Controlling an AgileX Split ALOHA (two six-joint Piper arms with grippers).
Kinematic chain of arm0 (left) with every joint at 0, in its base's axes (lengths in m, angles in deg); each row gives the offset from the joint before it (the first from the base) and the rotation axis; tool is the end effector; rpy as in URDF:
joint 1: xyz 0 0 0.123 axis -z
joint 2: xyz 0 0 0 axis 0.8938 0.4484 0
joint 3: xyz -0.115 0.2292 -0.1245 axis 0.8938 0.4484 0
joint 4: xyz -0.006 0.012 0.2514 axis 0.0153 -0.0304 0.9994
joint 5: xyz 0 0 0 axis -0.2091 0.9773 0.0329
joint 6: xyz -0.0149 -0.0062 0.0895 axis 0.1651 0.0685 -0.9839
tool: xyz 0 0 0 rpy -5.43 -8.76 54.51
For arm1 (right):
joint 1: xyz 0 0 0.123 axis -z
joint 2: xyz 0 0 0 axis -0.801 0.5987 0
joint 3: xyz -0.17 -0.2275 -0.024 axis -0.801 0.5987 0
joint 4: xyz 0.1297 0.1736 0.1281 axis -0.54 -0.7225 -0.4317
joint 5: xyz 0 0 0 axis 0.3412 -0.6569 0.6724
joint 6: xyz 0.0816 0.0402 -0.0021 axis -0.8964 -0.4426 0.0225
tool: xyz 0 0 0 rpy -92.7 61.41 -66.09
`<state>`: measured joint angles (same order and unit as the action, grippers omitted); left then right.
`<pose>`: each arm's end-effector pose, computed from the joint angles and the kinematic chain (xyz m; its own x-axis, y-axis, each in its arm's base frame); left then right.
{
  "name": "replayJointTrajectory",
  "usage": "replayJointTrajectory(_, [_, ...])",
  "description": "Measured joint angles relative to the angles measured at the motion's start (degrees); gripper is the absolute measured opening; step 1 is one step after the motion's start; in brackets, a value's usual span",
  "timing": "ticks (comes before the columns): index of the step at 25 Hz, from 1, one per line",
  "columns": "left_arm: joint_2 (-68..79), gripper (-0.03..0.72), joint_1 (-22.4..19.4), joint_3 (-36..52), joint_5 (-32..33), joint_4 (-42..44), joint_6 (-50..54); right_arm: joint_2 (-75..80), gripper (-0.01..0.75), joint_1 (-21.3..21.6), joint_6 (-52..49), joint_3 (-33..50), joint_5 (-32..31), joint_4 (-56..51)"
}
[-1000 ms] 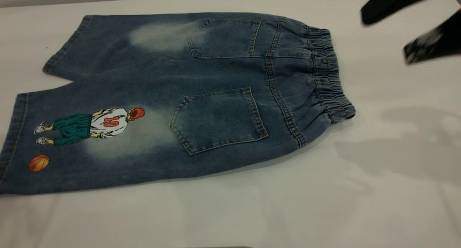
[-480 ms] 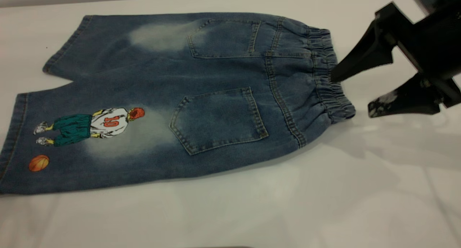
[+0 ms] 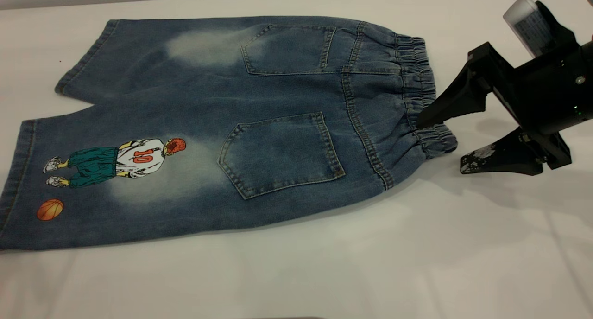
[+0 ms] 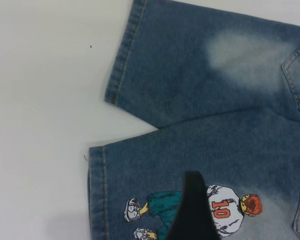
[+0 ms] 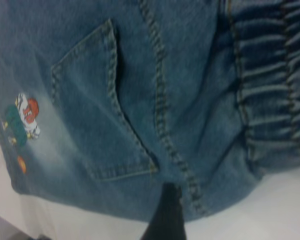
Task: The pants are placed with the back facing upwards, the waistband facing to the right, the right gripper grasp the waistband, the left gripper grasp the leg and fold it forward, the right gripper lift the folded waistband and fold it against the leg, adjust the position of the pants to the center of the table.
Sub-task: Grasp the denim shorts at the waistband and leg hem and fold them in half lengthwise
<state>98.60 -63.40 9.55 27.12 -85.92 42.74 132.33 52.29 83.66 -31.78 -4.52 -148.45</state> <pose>0.2314 -0.0045 0.2757 -0.5900 -0.1843 -0.7861 -0.0689 0.9815 -0.1784 0.2867 0.0646 0.0501 -0.9151 0.4032 -0.0066 0.2728 0.6311 0.7262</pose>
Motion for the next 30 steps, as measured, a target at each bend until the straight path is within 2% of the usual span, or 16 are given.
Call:
replayJointTrajectory(16, [0.0,0.511,0.0,0.0,-0.2,0.0,0.0,6.0,0.590,0.0,3.2,-4.7,-1.2,-4.1])
replayJointTrajectory(20, [0.0,0.511,0.0,0.0,-0.3,0.0,0.0,6.9,0.545,0.0,3.2,-5.6,-1.9,-4.1])
replayJointTrajectory(23, [0.0,0.511,0.0,0.0,-0.3,0.0,-0.1,7.8,0.446,0.0,3.2,-5.7,-2.5,-4.2])
replayJointTrajectory(29, [0.0,0.511,0.0,0.0,-0.3,0.0,-0.1,9.2,0.115,0.0,3.7,-5.7,-2.7,-4.2])
replayJointTrajectory(30, [0.0,0.511,0.0,0.0,-0.3,0.0,-0.1,9.2,0.078,0.0,3.9,-5.7,-2.9,-4.2])
